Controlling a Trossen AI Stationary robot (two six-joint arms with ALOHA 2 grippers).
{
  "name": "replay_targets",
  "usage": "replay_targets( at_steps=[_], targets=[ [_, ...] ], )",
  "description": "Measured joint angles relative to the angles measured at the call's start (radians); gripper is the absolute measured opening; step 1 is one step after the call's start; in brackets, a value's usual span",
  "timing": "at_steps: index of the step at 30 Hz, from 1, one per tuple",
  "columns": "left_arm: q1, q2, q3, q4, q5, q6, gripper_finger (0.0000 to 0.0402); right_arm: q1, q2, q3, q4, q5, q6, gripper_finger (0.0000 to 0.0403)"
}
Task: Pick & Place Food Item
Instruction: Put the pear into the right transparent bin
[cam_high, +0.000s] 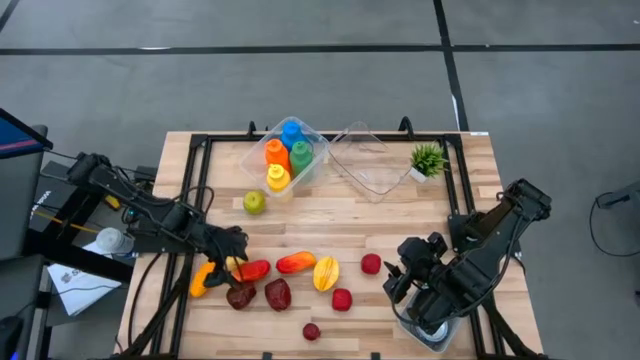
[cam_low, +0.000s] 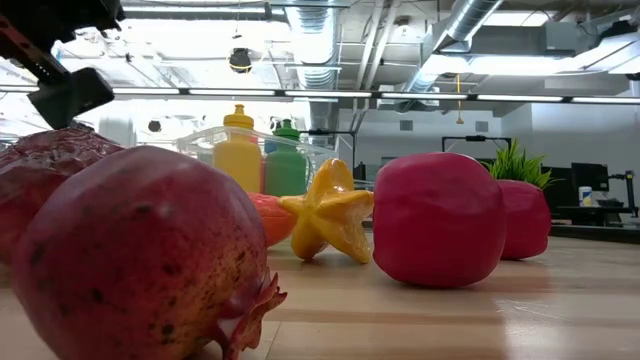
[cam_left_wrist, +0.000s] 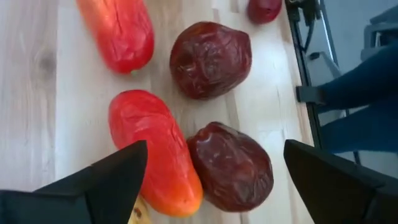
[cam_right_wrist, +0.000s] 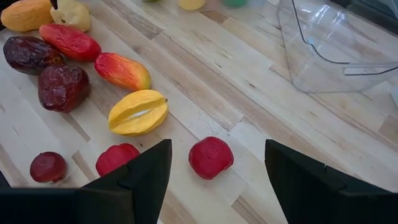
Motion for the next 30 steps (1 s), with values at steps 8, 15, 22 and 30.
replay_targets(
  at_steps=[8, 15, 22, 30],
  targets=[
    [0.000, 0.006, 0.111, -0.239, -0.019, -0.073, 0.0355, 0.000, 0.000, 0.000, 0.000, 0.000, 0.000, 0.0249],
    [0.000, 0.005, 0.258, -0.428, -0.204, -0.071, 0.0344, -0.001, 0.000, 0.000, -0.002, 0.009, 0.000, 0.0249],
    [0.001, 0.048, 0.253, -0.610, -0.340, -0.181, 0.0334, -0.006, 0.000, 0.000, -0.002, 0.011, 0.000, 0.0249],
    [0.003, 0.136, 0.253, -0.564, -0.342, -0.204, 0.0324, -0.019, -0.001, -0.044, 0.034, 0.019, 0.000, 0.0249]
  ],
)
